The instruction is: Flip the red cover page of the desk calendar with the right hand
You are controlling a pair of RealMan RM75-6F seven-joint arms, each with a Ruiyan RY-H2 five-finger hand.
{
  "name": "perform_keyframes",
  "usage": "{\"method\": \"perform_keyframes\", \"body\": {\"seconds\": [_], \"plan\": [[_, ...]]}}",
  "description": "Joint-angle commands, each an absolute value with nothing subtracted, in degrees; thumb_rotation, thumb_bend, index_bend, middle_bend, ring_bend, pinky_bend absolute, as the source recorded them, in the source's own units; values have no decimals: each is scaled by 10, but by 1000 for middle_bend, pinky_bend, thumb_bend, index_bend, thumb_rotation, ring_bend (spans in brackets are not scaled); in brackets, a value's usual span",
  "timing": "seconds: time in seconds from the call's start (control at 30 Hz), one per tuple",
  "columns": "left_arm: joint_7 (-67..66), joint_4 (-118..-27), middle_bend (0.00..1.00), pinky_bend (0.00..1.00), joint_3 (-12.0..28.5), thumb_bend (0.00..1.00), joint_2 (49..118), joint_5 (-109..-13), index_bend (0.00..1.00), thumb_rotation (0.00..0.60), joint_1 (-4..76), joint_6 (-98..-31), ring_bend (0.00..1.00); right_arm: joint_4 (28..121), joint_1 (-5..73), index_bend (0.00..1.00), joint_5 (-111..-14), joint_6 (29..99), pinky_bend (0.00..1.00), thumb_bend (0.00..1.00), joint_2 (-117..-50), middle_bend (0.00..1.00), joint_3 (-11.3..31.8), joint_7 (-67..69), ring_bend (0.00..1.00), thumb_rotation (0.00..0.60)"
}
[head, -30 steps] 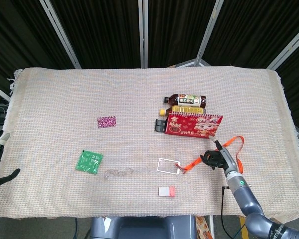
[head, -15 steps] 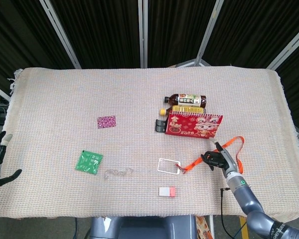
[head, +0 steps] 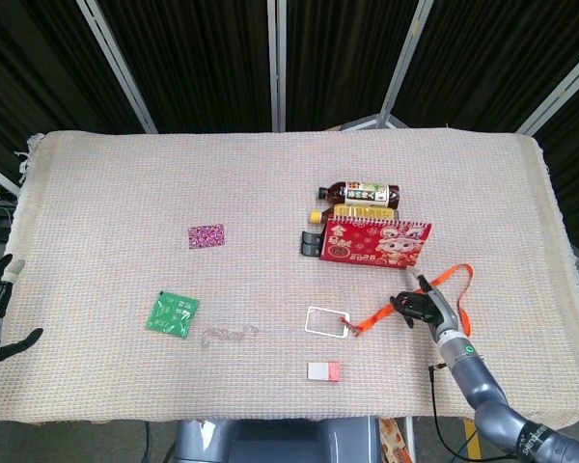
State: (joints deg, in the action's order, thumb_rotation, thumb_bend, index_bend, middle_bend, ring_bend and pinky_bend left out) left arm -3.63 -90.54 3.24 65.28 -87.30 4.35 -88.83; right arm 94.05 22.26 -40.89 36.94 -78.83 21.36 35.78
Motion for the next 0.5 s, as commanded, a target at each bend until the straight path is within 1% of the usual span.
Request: {"method": "perform_keyframes", "body": {"seconds": [0.03,0.3,0.5], "plan": [[-35,-905,0,0,32,157,653,-874,0,600,44,-889,0,931,226,0,-411,365,808,321,-793,684,215,359,767,600],[-33,-903,0,0,31,156,654,-878,0,600,44,-889,0,904,241,0,-414,371,808,344,-814,684,219,348,766,600],[-24,-901,0,0,30,156,654,-882,0,600,45,-889,0,902,264,0,-407,370,807,352,-833,685,227,336,766,600]]}}
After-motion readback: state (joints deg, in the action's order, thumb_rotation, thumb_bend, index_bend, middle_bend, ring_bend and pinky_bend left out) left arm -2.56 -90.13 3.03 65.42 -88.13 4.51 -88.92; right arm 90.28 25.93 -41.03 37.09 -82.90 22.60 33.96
